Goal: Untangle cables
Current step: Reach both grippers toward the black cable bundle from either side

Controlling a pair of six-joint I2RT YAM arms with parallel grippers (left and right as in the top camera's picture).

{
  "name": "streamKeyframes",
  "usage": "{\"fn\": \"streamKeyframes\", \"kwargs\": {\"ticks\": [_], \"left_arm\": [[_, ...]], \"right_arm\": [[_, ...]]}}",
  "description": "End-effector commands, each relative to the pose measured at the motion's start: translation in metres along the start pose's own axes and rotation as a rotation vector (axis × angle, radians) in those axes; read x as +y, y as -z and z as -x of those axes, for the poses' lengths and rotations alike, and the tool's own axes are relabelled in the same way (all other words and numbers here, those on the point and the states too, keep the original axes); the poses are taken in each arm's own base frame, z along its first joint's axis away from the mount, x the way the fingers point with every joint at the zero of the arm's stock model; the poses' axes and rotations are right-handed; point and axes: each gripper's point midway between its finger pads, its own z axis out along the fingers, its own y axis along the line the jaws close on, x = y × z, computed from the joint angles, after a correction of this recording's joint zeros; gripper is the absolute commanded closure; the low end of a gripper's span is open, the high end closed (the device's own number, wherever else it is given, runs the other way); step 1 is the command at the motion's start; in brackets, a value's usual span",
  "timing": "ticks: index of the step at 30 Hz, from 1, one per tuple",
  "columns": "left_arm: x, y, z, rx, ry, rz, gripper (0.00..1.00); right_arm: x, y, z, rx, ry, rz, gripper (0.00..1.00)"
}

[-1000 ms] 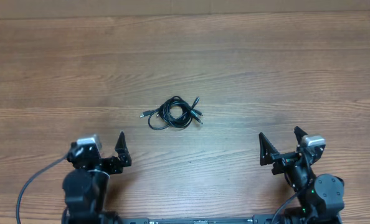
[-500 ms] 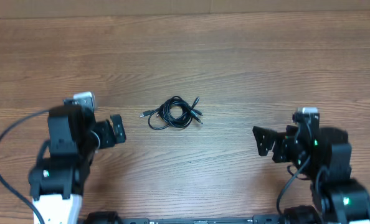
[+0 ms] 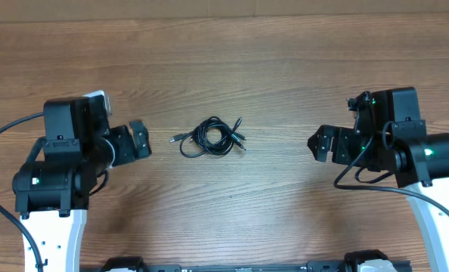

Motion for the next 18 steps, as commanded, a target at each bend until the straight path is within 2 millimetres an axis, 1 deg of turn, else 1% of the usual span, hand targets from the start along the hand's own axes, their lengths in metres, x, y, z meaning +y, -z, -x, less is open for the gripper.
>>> {"fn": "streamKeyframes", "kwargs": {"ticks": [1,2,3,6,9,10,12,14,17,18], "left_arm": [[-0.028,0.008,0.022,-0.058,0.160,-0.153,0.00],[-0.032,0.008,0.026,-0.071,0.167,-0.178,0.00],[-0.043,0.010,0.037,-0.102,0.156,-0.237,0.00],[-0.053,0.005,0.049,-0.138,0.122,-0.261,0.00],[-0.056,-0.009,0.052,-0.116,0.104,-0.218,0.00],[-0.060,-0.021,0.053,-0.087,0.070,-0.187,0.01],[-0.067,-0.037,0.049,-0.044,0.000,-0.144,0.02],[-0.079,-0.060,0.038,0.021,-0.084,-0.113,0.02],[-0.092,-0.095,0.016,0.127,-0.149,-0.078,0.05],[-0.096,-0.104,0.009,0.157,-0.163,-0.070,0.08]], "right_arm": [[0.008,0.009,0.006,-0.024,0.006,0.033,0.00],[0.008,0.009,0.006,-0.024,0.006,0.033,0.00],[0.009,0.009,0.005,-0.023,0.006,0.040,0.00],[0.012,0.010,0.005,-0.020,0.007,0.055,0.00],[0.012,0.010,0.005,-0.019,0.007,0.055,0.00],[0.012,0.010,0.005,-0.019,0.007,0.054,0.00],[0.012,0.010,0.005,-0.019,0.007,0.054,0.00],[0.012,0.010,0.005,-0.019,0.007,0.054,0.00],[0.011,0.010,0.005,-0.019,0.007,0.054,0.00],[0.011,0.010,0.005,-0.019,0.007,0.054,0.00]]}}
